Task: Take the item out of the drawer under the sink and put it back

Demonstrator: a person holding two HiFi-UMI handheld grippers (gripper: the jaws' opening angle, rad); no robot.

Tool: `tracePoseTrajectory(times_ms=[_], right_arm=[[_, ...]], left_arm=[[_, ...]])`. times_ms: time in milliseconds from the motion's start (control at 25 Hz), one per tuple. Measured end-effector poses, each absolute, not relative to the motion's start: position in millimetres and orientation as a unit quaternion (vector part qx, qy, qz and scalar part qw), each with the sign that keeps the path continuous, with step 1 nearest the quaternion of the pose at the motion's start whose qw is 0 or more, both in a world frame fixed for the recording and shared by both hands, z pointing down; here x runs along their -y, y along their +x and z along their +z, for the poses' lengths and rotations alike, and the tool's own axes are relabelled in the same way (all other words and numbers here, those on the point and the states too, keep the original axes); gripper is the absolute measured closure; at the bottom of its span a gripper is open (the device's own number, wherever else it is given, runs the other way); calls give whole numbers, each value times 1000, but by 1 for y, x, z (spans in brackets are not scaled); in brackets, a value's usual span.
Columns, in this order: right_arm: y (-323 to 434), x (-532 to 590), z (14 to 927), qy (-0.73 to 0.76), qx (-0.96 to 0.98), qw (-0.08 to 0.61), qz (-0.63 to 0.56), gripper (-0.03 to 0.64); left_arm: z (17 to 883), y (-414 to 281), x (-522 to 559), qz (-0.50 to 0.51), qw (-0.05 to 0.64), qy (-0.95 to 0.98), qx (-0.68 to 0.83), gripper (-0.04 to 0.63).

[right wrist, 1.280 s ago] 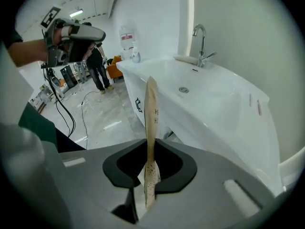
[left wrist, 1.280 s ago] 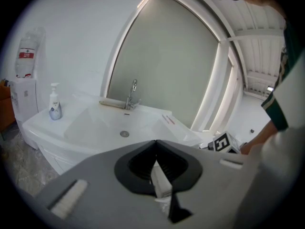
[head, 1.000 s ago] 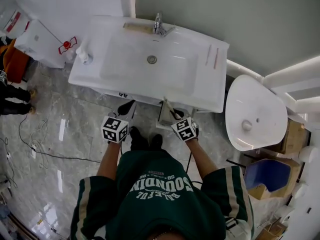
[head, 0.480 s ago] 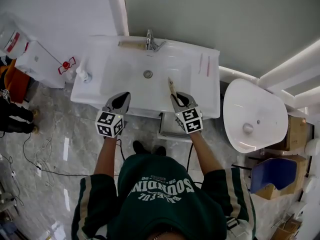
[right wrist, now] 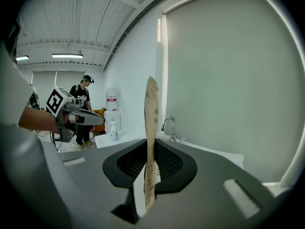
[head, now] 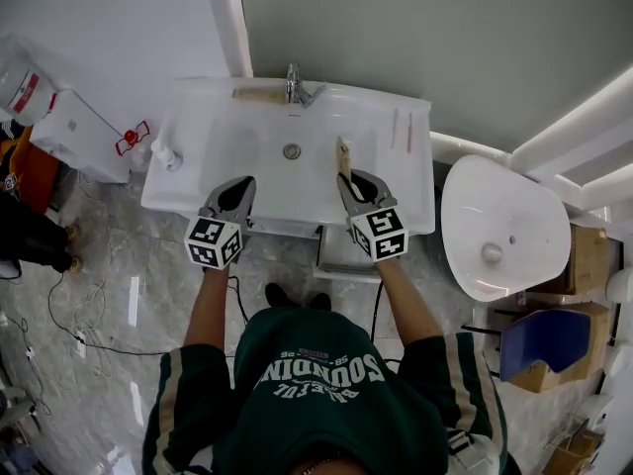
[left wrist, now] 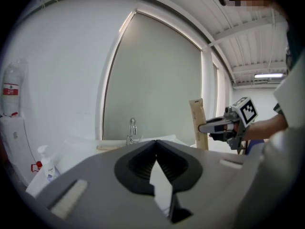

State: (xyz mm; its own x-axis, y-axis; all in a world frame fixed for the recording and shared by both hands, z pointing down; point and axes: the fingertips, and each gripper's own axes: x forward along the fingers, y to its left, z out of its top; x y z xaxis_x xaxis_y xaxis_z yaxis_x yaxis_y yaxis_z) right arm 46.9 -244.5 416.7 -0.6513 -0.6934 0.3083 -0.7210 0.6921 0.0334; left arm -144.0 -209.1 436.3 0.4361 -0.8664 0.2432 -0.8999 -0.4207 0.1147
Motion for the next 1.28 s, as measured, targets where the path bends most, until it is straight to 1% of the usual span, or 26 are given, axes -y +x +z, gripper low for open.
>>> tracePoseTrajectory(times_ms=[640,1280], right_arm=[[52,228,439,388,905,161,70,568],[71,169,538,362,893,225,142,568]], left_arm=[[451,-136,194,80,133,839,522,545],[522,-107,160,110,201,835,500,545]])
